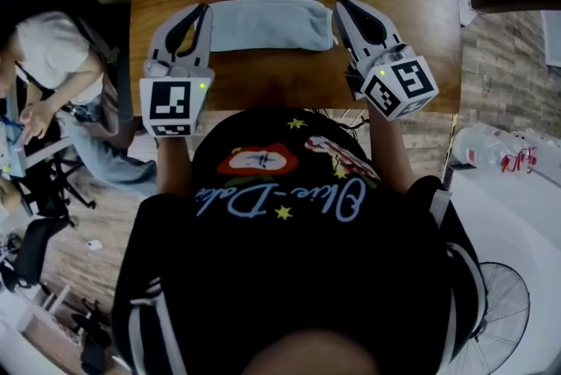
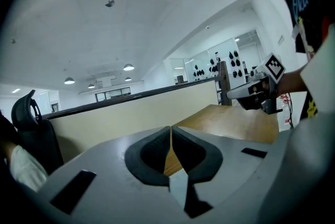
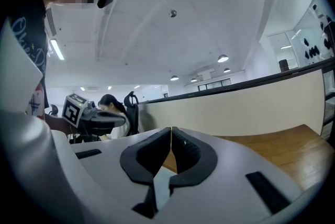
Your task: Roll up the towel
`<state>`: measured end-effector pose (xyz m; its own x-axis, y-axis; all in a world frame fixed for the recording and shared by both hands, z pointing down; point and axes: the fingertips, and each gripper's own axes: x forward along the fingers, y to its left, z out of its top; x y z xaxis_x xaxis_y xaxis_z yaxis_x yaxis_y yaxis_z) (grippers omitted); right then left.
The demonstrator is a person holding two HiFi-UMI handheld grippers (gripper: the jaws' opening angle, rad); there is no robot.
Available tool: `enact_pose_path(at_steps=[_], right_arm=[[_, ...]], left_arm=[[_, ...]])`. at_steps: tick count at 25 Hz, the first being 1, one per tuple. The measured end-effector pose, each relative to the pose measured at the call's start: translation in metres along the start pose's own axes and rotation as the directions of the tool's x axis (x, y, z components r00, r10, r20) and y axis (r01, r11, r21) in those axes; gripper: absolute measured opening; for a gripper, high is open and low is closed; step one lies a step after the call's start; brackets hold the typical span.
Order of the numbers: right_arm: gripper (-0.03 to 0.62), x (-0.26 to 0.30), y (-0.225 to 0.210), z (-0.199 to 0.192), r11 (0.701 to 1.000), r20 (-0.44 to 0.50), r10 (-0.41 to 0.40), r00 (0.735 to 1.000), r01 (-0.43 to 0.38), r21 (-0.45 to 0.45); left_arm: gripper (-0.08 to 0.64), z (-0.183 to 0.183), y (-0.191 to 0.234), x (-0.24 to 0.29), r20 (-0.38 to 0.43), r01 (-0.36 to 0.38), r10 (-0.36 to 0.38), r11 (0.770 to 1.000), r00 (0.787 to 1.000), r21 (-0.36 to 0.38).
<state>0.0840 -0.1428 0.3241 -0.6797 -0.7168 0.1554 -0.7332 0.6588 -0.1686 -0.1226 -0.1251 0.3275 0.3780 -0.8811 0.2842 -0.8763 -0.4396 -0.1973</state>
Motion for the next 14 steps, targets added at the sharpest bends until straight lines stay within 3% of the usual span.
enact_pose_path(at_steps=[14], right_arm=[[0.006, -0.0086, 0.0065, -0.0004, 1.000, -0.011, 0.009, 1.000, -0.009, 0.001]], left_arm=[[0.014, -0.0011, -0.0047, -0.0100, -0.015, 0.009, -0.008, 0.999, 1.000, 0.046]])
